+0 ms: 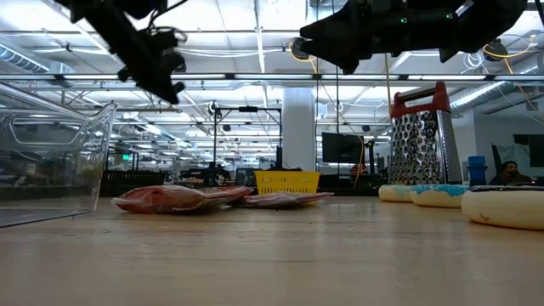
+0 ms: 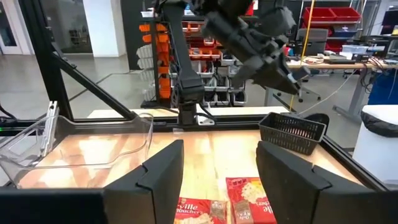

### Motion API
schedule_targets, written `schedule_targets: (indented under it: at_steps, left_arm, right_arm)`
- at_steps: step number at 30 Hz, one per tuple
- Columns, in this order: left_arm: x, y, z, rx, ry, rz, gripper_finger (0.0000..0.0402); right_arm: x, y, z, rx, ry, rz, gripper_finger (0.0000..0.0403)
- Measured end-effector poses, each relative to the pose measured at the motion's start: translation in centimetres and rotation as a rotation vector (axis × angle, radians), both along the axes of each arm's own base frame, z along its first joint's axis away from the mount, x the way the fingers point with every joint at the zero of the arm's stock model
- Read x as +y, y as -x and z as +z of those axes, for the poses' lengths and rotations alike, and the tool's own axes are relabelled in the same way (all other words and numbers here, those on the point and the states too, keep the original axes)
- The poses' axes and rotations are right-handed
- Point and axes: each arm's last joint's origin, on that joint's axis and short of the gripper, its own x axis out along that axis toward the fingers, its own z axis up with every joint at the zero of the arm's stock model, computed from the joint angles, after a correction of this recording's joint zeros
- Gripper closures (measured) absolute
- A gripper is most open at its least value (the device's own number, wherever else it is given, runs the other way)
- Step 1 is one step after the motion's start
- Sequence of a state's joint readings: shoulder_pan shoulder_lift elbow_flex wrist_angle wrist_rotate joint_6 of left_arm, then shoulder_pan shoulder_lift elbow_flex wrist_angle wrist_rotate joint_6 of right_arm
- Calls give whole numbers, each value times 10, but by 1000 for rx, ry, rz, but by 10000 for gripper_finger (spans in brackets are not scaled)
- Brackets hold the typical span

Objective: Pick & Place Food Item
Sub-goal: Put the brown food coloring bottle into the black bin

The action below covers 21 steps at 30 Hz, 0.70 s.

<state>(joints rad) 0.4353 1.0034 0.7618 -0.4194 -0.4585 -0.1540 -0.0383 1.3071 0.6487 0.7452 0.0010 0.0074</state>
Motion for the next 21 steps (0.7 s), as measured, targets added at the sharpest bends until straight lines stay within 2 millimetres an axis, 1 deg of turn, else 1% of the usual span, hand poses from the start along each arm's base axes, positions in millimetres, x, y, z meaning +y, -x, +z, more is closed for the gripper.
schedule_targets:
  at_steps: [3,6,9,13,17,21]
  left_arm:
    - [13,20,-15,-25,59,92,354]
    - [25,37,-34,-33,121,233,351]
    - [34,50,-50,-37,170,342,344]
    - [42,60,-67,-21,234,422,353]
    - [48,65,-75,-11,265,480,354]
    - [54,65,-83,17,307,495,336]
  right_arm:
    - [0,0,0,4,0,-2,212]
    - [-1,0,-1,8,0,-3,211]
    - [-1,0,-1,9,0,-5,214]
    - [-1,0,-2,19,0,-6,217]
    - [-1,0,-2,18,0,-6,217]
    - [-1,0,-2,17,0,-6,218]
